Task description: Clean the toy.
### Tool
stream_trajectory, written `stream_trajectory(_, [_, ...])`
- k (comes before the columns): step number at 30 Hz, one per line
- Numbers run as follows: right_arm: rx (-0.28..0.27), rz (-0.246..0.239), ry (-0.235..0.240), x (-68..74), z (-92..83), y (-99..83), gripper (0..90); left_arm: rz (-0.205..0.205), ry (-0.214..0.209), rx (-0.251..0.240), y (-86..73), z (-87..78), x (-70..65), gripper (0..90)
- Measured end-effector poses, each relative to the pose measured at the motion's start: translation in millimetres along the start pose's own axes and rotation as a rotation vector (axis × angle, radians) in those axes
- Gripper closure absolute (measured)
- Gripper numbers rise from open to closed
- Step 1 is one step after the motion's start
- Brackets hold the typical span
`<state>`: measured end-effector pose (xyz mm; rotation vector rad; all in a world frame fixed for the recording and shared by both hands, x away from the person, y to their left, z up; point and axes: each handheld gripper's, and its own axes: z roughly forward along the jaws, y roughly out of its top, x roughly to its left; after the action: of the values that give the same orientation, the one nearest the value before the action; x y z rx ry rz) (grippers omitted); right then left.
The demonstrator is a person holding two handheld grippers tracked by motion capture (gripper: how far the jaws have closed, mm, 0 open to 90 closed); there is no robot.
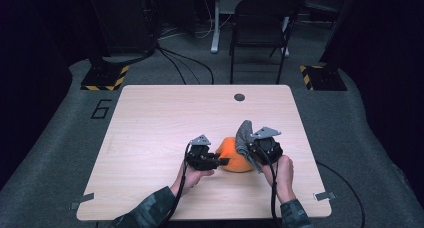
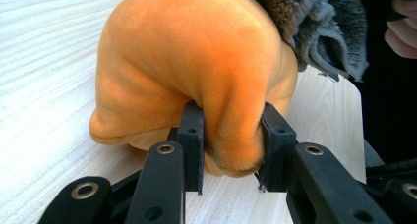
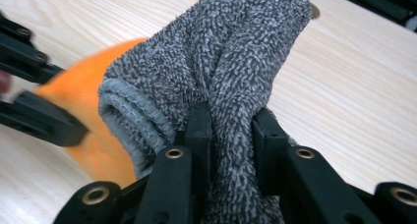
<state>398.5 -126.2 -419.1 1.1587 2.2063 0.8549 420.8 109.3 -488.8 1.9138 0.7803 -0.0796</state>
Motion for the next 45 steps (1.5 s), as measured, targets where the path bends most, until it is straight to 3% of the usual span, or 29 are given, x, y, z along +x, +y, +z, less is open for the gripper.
stream_trajectory(7, [0.036,0.068,-0.018,-22.6,9.5,-13.3,73.4,0.004,-0.001,-0.001,0.2,0.4,0.0,68.8])
stream_trajectory(13, [0.078,0.104,-0.042,-32.3,17.7,-22.0,73.6,0.004,-0.003,-0.004,0.1,0.5,0.2,68.8])
stream_trajectory(20, [0.171,0.107,-0.082,-43.0,39.5,-37.9,73.9,0.005,-0.006,-0.007,-0.2,0.3,0.4,68.8])
stream_trajectory(25, [0.233,0.121,-0.088,-41.8,50.6,-43.6,73.9,0.013,-0.008,-0.007,-0.2,0.2,0.9,68.8])
stream_trajectory(28, [0.216,0.104,-0.109,-43.8,42.5,-38.8,73.8,0.003,-0.007,-0.010,-0.3,-0.3,0.3,68.8])
stream_trajectory(32, [0.084,0.111,-0.109,-41.0,9.7,-20.5,73.8,0.007,-0.005,-0.012,-0.2,0.0,-0.5,68.8])
stream_trajectory(34, [0.013,0.100,-0.084,-30.3,-9.2,-6.8,73.8,0.014,-0.003,-0.014,0.0,0.4,-0.7,68.8])
stream_trajectory(37, [-0.083,0.032,-0.018,-4.8,-25.8,10.7,73.6,0.020,-0.007,-0.009,0.0,-0.1,0.0,68.8])
stream_trajectory(39, [-0.102,-0.025,0.019,16.7,-25.3,17.5,73.3,0.022,-0.004,-0.008,0.0,-0.2,-0.2,68.8])
stream_trajectory(41, [-0.098,-0.065,0.035,29.5,-18.8,17.5,73.3,0.023,-0.004,-0.006,-0.2,-0.4,-0.1,68.8])
stream_trajectory(43, [-0.066,-0.098,0.027,35.8,-7.2,14.4,73.3,0.017,0.001,-0.009,-0.8,0.6,-0.4,68.8])
stream_trajectory(45, [-0.065,-0.084,0.035,33.0,-3.1,11.4,73.3,0.014,-0.005,-0.012,-1.1,1.0,0.5,68.8])
